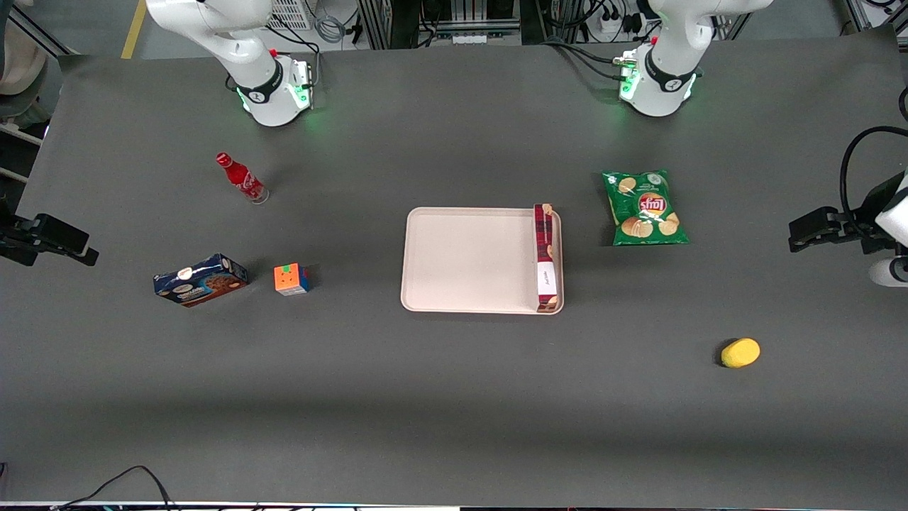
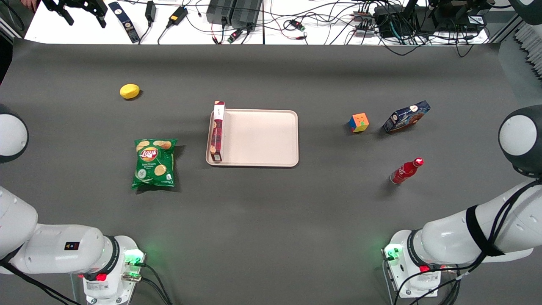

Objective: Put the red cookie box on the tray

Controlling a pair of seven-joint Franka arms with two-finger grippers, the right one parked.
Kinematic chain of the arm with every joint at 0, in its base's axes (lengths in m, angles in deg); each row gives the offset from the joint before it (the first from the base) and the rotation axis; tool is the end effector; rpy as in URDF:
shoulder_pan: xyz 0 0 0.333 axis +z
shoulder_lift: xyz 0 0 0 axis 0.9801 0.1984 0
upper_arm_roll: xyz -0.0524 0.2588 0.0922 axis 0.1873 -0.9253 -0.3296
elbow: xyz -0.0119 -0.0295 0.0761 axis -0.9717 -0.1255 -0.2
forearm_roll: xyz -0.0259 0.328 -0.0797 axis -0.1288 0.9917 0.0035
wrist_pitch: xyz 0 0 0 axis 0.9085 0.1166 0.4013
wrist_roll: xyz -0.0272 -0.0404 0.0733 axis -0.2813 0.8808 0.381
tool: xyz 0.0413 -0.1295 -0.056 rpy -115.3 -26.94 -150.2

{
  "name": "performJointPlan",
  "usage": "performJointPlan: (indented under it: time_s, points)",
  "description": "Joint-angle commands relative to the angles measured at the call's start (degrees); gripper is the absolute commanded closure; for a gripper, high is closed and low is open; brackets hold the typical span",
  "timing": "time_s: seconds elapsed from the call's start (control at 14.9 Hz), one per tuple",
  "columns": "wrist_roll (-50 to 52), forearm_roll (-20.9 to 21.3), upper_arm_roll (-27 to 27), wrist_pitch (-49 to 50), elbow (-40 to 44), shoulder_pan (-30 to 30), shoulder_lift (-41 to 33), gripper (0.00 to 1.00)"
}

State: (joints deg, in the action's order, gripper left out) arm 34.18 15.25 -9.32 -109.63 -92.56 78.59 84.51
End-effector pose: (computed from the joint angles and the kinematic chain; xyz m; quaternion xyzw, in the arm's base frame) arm 0.5537 -0.0162 0.5363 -0.9993 0.0292 0.0134 0.0214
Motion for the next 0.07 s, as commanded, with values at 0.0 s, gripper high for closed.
performJointPlan:
  time_s: [0.0]
  points:
    - [-0.74,-0.5,-0.54,-1.57,-1.6,-0.65,-0.75,0.0]
